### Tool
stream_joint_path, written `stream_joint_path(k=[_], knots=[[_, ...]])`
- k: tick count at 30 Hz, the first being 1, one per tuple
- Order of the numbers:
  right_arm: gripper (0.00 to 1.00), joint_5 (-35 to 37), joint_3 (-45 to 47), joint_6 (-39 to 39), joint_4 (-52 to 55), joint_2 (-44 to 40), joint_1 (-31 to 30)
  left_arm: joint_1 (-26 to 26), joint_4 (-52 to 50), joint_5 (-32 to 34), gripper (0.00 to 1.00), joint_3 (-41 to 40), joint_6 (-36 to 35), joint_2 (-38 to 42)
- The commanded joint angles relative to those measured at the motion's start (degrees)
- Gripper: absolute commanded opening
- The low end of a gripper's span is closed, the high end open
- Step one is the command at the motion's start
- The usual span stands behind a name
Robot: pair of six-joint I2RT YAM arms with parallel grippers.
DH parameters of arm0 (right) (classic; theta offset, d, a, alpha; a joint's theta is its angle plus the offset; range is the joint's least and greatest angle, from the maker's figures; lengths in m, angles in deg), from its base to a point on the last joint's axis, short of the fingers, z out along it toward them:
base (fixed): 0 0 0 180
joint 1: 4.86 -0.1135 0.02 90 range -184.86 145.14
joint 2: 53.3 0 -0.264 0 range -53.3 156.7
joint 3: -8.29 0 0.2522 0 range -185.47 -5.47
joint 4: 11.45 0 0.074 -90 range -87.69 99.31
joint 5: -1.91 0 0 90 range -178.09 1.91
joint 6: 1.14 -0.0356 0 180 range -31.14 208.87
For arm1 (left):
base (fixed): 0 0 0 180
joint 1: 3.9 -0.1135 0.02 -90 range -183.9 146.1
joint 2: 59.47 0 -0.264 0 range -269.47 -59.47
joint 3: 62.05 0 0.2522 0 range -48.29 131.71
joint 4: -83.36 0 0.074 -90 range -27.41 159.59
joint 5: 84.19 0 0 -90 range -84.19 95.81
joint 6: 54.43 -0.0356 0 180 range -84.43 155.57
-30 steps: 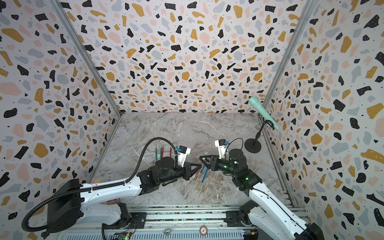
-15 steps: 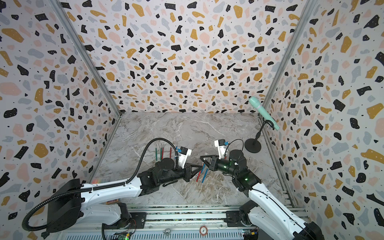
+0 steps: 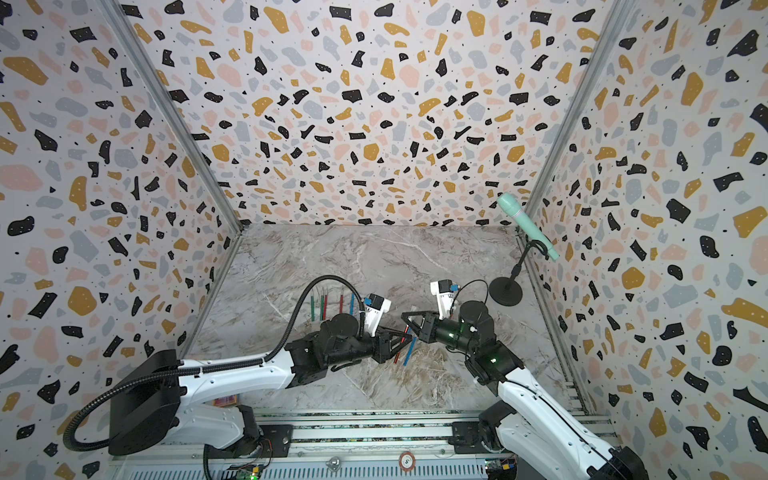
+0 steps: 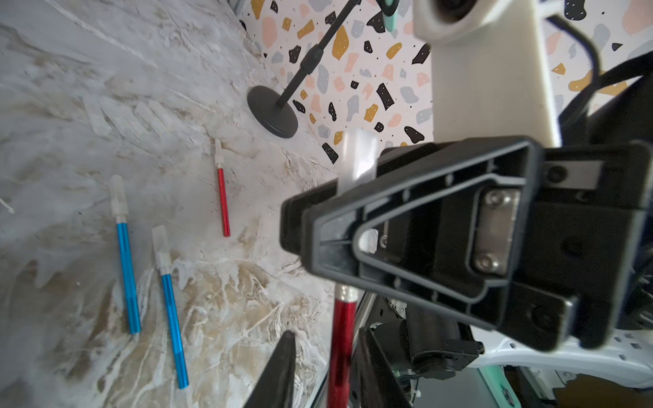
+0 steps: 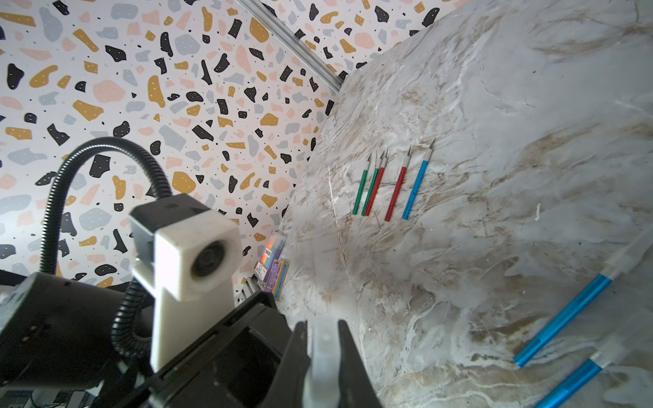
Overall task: Remove protective caps from carving knives
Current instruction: Remove the protective sleeve from the carving knife.
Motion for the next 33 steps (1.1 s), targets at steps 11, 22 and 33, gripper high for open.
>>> stream_joint_path(k=[11,22,33], knots=[[0.00,1.24,-2.74,4.05,5.38,-0.64,0.67,0.27,-5.13,-1.12,0.17,4.01,-4.69,0.50],[0.00,1.03,-4.43,5.08,6.51,-0.27,1.17,0.26,-5.22,-4.91,0.11,4.47,-4.18,-1.94],[0.00,1.54,-3.60,5.33,6.60,-0.69,1.63,0.42,-4.78,-4.37,0.00,4.35,-3.61,-2.83]])
